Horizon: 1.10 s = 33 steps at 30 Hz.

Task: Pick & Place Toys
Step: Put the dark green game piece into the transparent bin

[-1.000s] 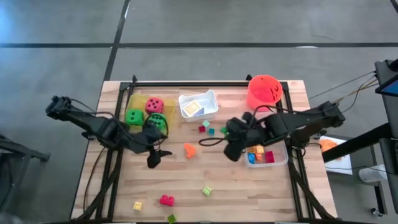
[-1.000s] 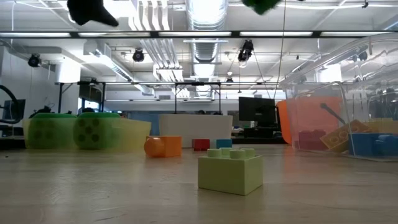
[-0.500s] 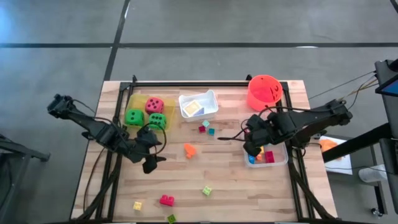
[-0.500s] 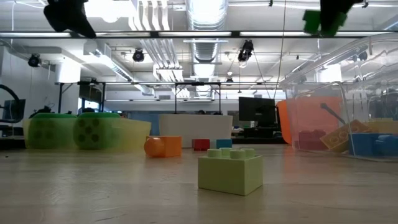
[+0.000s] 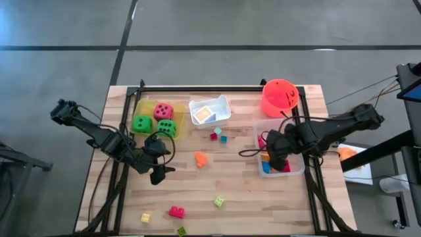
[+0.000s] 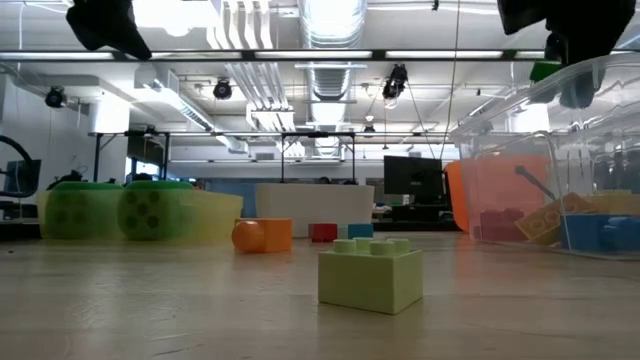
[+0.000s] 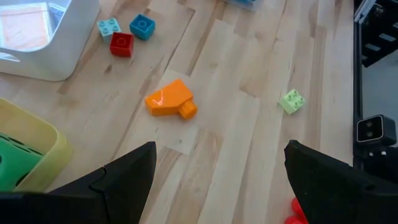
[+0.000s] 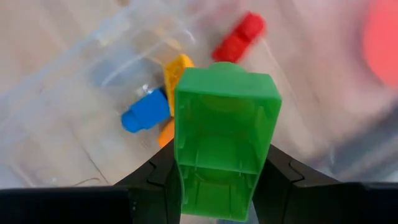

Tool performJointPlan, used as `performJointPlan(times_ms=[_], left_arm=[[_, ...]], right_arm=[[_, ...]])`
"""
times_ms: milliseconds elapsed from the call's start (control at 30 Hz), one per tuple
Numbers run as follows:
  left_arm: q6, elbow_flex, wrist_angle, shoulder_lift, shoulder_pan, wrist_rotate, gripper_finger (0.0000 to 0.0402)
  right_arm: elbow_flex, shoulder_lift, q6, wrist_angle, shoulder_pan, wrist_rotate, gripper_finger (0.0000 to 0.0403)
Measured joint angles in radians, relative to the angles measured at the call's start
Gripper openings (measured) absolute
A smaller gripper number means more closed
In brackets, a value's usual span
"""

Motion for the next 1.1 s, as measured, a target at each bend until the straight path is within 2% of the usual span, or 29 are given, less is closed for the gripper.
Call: performJointPlan(times_ms=[167,333,600,867,1100], left_arm=[[0.0,0.0,0.0,0.0,0.0,0.0,0.0342],[0.0,0.0,0.0,0.0,0.0,0.0,0.0342],[0.001,0.0,0.0,0.0,0.0,-0.005,0.0342],[0.003,0.0,0.001,0.0,0.0,-0.008,0.0342],[0.003,0.0,0.0,0.0,0.0,-0.008,0.0342]], right_arm=[[-0.086,-0.048,-0.277,0.118,0.006,-0.004,0.0127],[-0.14,-0.049,-0.419,0.12,0.005,-0.001,0.0127],[-0.2,-0.04,-0.519,0.211,-0.009,0.01,0.0127],[-0.22,-0.04,-0.592,0.248,-0.092,0.007,0.0127],[-0.261,-0.039,-0.715,0.305,-0.181,-0.075,0.0127]])
